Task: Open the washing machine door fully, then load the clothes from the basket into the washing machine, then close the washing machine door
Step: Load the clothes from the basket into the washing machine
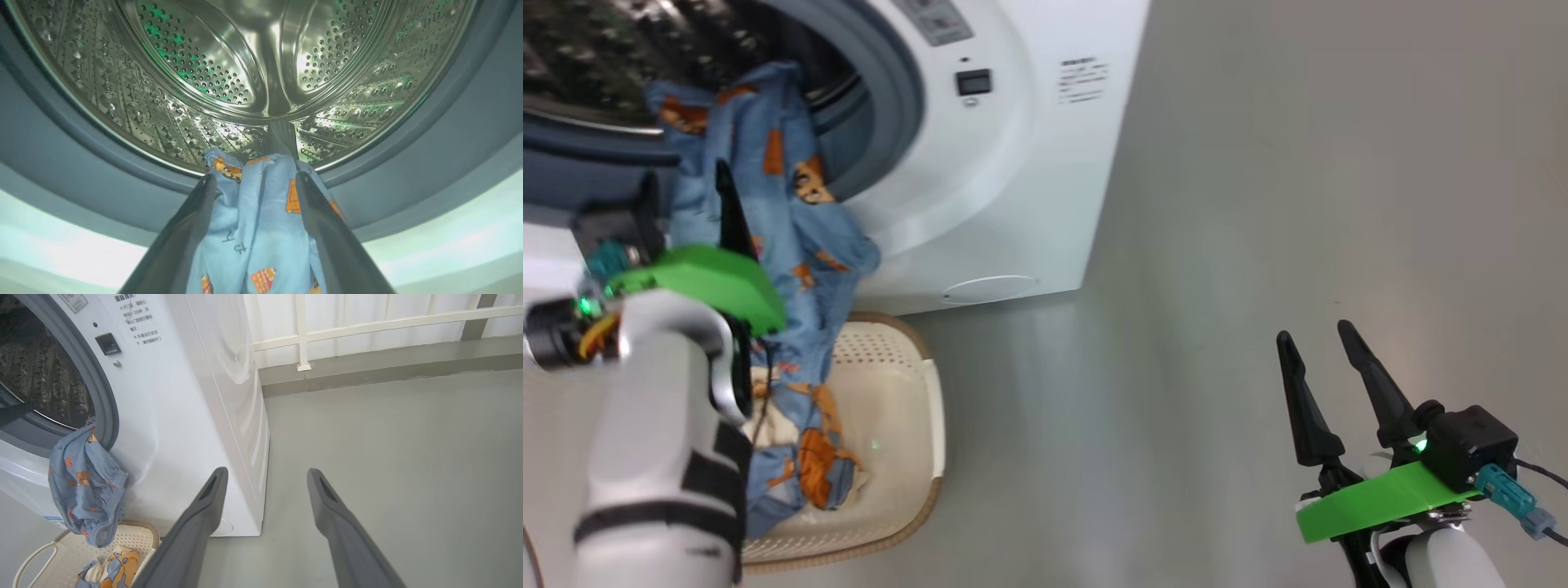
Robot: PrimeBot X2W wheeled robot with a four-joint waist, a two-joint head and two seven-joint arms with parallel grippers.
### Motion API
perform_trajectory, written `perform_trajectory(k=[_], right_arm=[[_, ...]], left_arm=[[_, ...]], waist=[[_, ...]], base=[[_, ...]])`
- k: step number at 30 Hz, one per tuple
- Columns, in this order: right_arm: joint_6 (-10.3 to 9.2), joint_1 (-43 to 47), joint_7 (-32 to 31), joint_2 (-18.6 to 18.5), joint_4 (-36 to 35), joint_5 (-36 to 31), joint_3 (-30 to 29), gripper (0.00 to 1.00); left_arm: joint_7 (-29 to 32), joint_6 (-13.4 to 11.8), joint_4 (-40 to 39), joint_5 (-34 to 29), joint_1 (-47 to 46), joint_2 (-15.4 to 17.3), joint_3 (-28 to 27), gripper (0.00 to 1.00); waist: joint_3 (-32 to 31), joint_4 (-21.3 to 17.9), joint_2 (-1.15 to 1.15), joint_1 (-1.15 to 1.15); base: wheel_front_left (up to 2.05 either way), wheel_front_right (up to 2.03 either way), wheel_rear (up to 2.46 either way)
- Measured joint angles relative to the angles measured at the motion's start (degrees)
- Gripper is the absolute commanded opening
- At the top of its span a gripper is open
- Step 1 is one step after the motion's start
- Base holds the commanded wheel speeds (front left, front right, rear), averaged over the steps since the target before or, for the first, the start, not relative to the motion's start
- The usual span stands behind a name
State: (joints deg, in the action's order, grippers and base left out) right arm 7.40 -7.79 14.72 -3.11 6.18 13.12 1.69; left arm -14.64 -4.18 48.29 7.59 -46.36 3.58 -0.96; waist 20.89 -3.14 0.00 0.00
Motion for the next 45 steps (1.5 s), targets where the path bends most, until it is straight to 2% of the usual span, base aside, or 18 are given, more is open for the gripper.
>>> perform_trajectory(k=[12,21,37,45], right_arm=[[0.00,1.0,0.0,-1.1,-0.7,-0.7,-0.7,1.00],[0.00,1.0,0.0,-2.1,-1.3,-1.8,-0.8,1.00],[0.00,3.3,0.0,-2.5,-1.0,-2.1,-2.7,1.00],[0.00,4.0,0.0,-1.9,-1.6,-2.1,-3.0,1.00]], left_arm=[[0.0,0.8,-15.8,4.2,18.0,-1.9,2.5,1.00],[0.0,-2.9,-25.3,8.2,27.7,-2.0,6.0,1.00],[0.0,-5.5,-34.6,9.0,40.6,-1.7,7.9,1.00],[0.0,-6.2,-36.5,10.9,42.9,-1.7,9.3,1.00]], waist=[[-0.3,5.2,0.00,0.00],[0.7,6.8,0.00,0.00],[-0.9,7.1,0.00,0.00],[-0.6,6.4,0.00,0.00]], base=[[0.00,0.00,0.00],[0.00,0.00,0.00],[0.00,0.00,0.00],[0.00,0.00,0.00]])
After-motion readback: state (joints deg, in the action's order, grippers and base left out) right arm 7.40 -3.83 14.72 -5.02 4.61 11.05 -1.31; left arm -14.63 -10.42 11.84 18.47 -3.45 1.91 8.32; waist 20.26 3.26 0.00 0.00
